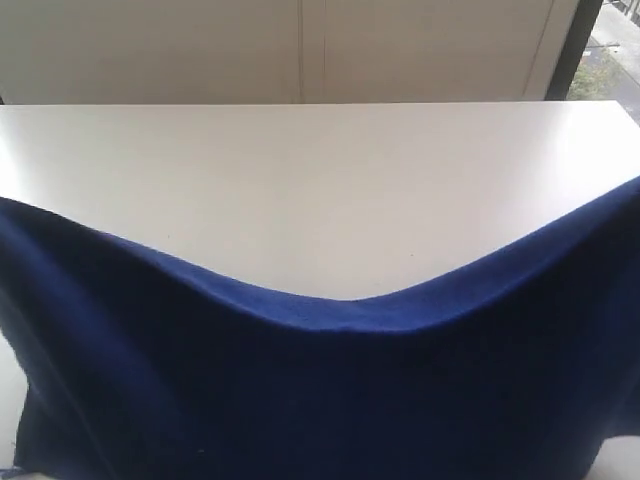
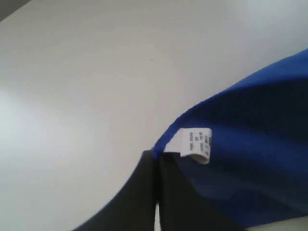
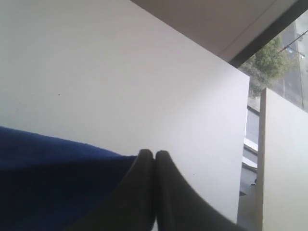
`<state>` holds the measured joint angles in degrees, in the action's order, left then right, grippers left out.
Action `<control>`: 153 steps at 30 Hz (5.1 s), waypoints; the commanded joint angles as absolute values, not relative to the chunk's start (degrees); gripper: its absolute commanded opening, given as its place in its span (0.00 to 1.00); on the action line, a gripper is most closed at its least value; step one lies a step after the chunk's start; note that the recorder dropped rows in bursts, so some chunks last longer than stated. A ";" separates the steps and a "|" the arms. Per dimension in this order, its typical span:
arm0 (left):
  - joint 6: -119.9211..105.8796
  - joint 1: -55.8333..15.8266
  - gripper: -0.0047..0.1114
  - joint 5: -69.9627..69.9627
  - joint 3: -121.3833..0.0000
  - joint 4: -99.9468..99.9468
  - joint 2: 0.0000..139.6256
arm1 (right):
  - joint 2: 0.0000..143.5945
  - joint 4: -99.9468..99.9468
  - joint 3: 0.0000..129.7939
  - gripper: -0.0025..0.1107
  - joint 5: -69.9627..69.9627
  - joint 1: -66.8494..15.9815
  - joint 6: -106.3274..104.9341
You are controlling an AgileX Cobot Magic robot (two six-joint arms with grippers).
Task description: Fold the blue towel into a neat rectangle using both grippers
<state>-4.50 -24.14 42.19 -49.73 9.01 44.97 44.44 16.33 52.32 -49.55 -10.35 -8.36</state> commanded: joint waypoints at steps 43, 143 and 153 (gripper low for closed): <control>7.75 -24.02 0.04 47.55 -52.71 11.97 26.91 | 29.91 26.81 50.78 0.02 -47.87 -10.26 0.31; 7.61 -9.84 0.04 -22.66 -49.70 -9.34 101.57 | 104.40 58.77 59.27 0.02 -10.19 0.81 55.70; 2.70 -7.91 0.04 -19.90 -53.93 -9.60 106.24 | 109.12 58.77 61.50 0.02 -9.71 4.44 55.70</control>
<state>3.75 -9.46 -20.89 -53.63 -8.84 105.77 108.84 58.31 61.06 -10.02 3.28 55.41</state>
